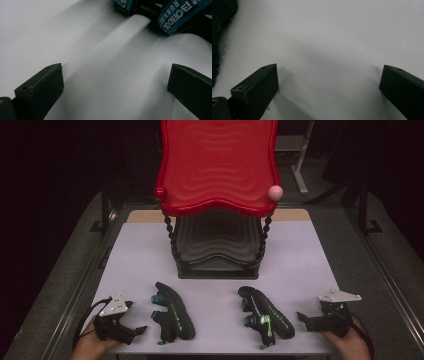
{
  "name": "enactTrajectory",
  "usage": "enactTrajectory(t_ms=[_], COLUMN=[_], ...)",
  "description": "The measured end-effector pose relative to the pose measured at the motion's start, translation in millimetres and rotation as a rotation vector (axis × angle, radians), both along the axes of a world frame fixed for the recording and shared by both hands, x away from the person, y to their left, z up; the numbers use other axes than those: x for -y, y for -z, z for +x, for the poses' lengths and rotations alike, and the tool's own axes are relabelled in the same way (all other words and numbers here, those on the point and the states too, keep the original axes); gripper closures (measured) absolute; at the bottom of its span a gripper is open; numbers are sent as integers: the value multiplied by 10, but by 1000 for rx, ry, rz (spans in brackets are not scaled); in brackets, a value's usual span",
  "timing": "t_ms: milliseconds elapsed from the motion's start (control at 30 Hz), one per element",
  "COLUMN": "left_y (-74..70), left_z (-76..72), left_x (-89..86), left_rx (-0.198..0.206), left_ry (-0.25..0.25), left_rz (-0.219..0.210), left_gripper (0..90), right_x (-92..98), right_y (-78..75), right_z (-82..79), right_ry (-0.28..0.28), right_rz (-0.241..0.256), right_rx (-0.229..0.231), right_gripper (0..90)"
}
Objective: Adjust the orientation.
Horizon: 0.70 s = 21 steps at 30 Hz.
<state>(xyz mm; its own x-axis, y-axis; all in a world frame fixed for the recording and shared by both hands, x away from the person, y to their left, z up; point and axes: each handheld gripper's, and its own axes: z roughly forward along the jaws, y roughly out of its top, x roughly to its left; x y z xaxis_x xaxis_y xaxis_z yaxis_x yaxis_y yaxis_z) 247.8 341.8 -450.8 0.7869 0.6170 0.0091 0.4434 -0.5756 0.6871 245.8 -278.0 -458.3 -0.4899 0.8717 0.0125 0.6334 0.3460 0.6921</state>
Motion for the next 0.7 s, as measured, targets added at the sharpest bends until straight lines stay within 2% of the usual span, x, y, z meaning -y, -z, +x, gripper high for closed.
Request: enactTrajectory(t_ms=[333,433,467,500,533,567,600,667,700], left_y=[-4,-13,-34,-34,-47,-47,-59,-57,-56], left_z=[-2,-10,-44,-44,-67,-67,-88,-95,-102], left_x=[2,-9,-34,-34,-51,-51,-61,-55,-47], left_rx=[-1,6,19,19,24,24,24,24,23], left_ry=[-2,9,45,45,69,69,103,123,128], left_rz=[0,-8,-32,-32,-50,-50,-59,-67,-68], left_gripper=[0,30,154,235,314,368,452,545,545], right_x=[1,1,1,1,1,1,2,2,2], right_y=[0,1,1,1,0,0,1,1,1], right_z=[0,-1,-1,-1,1,0,1,1,1], right_ry=[0,0,0,0,0,0,-1,-1,-1], right_rz=[1,1,1,1,1,1,1,0,0], right_rx=[0,1,1,1,0,0,1,1,1], right_gripper=[16,16,16,16,16,16,16,16,16])
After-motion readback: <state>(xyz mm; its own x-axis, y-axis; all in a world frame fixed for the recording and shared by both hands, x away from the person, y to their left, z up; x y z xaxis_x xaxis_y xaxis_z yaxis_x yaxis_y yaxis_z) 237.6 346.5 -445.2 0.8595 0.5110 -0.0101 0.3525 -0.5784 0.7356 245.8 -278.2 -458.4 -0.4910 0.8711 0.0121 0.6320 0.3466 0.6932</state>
